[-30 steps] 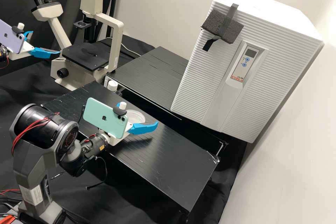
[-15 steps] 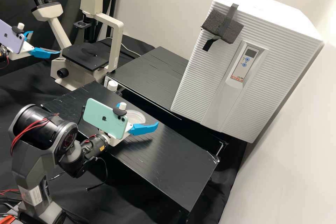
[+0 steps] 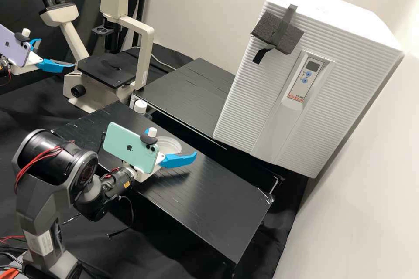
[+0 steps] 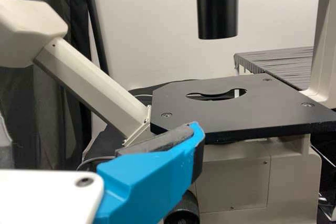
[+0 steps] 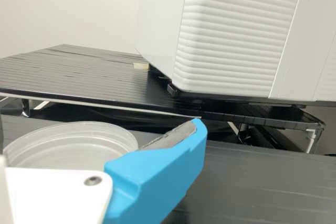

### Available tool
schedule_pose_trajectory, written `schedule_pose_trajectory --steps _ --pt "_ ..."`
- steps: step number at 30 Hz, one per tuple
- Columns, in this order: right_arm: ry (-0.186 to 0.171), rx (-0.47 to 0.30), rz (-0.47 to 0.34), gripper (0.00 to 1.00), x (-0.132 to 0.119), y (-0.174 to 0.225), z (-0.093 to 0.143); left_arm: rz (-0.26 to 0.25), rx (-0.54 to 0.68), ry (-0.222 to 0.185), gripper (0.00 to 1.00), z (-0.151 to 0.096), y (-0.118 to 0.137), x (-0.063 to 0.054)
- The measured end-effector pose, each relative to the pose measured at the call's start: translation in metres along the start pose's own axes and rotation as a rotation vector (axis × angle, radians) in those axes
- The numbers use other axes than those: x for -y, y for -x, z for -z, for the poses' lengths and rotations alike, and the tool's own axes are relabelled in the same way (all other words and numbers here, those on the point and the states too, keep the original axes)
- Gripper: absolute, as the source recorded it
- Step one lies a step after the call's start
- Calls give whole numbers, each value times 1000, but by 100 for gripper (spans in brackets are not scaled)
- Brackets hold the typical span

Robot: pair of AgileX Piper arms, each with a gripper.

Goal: Open the petri dish lid.

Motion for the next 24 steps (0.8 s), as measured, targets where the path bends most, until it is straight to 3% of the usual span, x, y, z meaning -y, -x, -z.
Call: schedule_pose_trajectory --steps 22,23,24 --pt "3 8 10 100 3 -1 -2 0 0 0 100 0 0 0" --pt "3 8 10 0 3 -1 -2 0 0 0 100 0 0 0" --pt "3 8 10 0 3 -1 -2 0 0 0 100 0 0 0"
